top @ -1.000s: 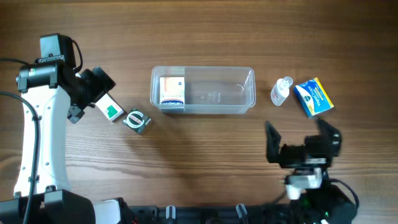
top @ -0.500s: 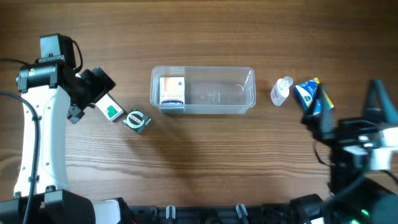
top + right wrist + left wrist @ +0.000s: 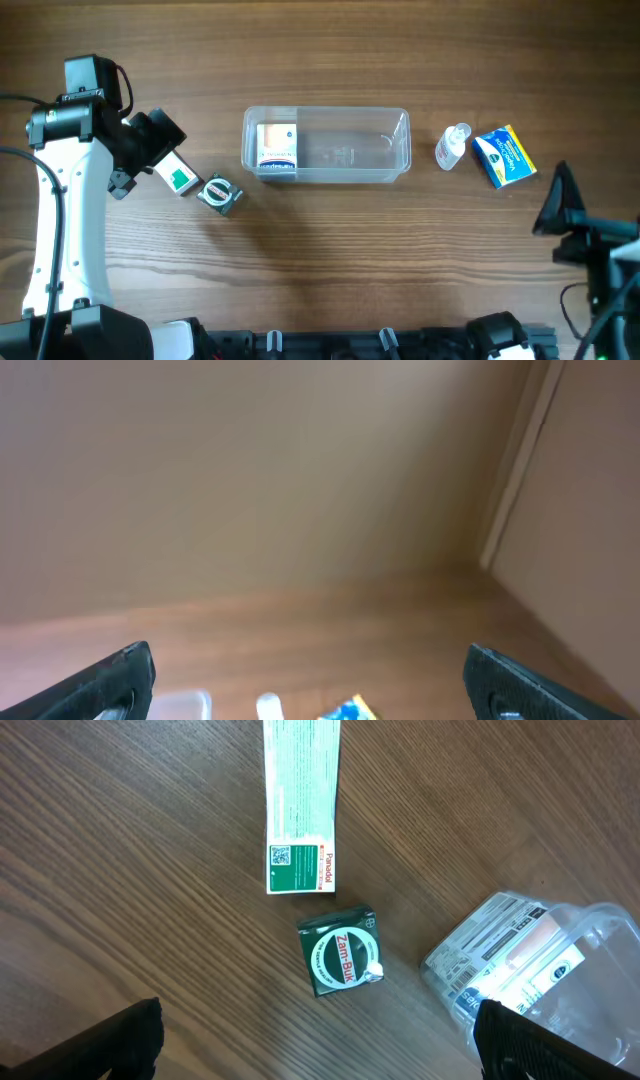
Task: Pack container
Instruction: 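Swing the right arm up toward the blue Vicks packet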
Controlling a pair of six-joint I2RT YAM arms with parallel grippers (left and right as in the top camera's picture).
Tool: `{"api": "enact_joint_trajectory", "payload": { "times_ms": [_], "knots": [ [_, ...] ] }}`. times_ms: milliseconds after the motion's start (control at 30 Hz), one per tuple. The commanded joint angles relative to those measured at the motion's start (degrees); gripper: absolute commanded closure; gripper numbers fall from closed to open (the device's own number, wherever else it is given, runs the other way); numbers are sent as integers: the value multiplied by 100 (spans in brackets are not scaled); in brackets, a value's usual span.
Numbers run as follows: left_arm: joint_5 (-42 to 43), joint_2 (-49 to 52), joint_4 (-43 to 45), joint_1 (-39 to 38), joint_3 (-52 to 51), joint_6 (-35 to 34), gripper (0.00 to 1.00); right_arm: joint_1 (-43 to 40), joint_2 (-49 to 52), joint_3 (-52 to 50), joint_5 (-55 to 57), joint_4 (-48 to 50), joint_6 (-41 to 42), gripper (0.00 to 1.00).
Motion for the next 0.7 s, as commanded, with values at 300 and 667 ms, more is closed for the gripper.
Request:
{"api": "enact_joint_trajectory", "payload": {
  "times_ms": [300,667],
  "knots": [
    [46,39,2,22,-7,4,0,-162,2105,872,-411,-1521,579,0],
    [48,39,7,22,-7,4,0,-2465,3626,2291,-1742,-2223,588,0]
  ]
}}
